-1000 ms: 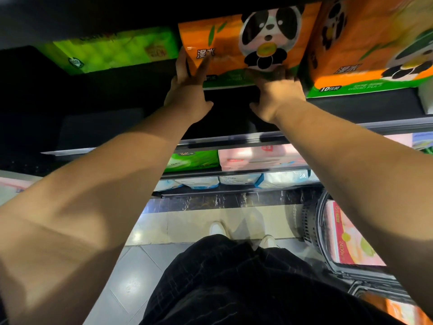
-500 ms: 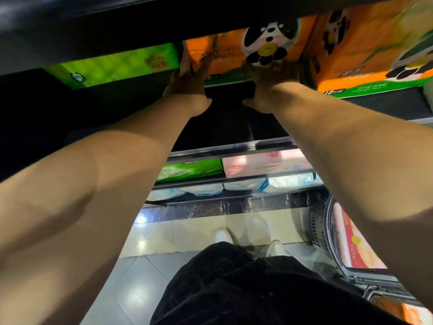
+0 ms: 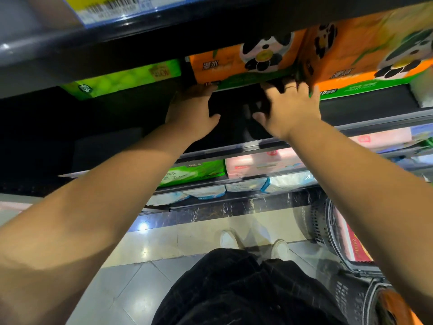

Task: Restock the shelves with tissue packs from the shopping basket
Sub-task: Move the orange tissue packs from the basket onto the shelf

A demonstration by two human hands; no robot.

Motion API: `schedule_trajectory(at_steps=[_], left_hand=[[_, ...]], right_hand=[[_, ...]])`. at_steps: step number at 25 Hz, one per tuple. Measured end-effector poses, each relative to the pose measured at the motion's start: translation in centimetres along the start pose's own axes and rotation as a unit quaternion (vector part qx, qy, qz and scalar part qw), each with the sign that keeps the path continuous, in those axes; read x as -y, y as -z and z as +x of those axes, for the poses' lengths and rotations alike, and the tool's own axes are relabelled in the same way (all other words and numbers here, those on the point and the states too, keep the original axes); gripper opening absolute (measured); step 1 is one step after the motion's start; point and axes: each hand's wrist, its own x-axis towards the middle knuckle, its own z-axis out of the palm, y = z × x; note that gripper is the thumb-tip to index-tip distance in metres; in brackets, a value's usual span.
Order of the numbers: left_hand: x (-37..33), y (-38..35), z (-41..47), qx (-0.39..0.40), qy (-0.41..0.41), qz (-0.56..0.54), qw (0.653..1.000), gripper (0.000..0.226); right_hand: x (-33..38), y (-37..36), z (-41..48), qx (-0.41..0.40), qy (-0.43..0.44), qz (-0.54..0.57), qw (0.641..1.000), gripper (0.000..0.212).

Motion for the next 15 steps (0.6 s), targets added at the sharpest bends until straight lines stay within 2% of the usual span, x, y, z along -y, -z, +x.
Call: schedule_trajectory(at_steps=[4, 9, 15], left_hand=[[-3.1, 0.4, -2.4, 0.015, -0.072, 0.042, 0.996, 0.07], [-8.3, -0.4, -4.6, 0.088, -0.146, 0.076, 0.982, 0.082], [-17.8, -4.1, -9.1, 0.108, -0.285, 0.07, 0.95, 0.079]], right_hand=[[-1.3, -0.2, -6.0, 0.013, -0.048, 0.013, 0.999, 0.069], [-4.9, -1.6, -13.0, -0.004, -0.108, 0.046, 0.993, 0.07], [-10.7, -3.4, -24.2, -0.002, -0.225, 0.095, 0.97, 0.072]])
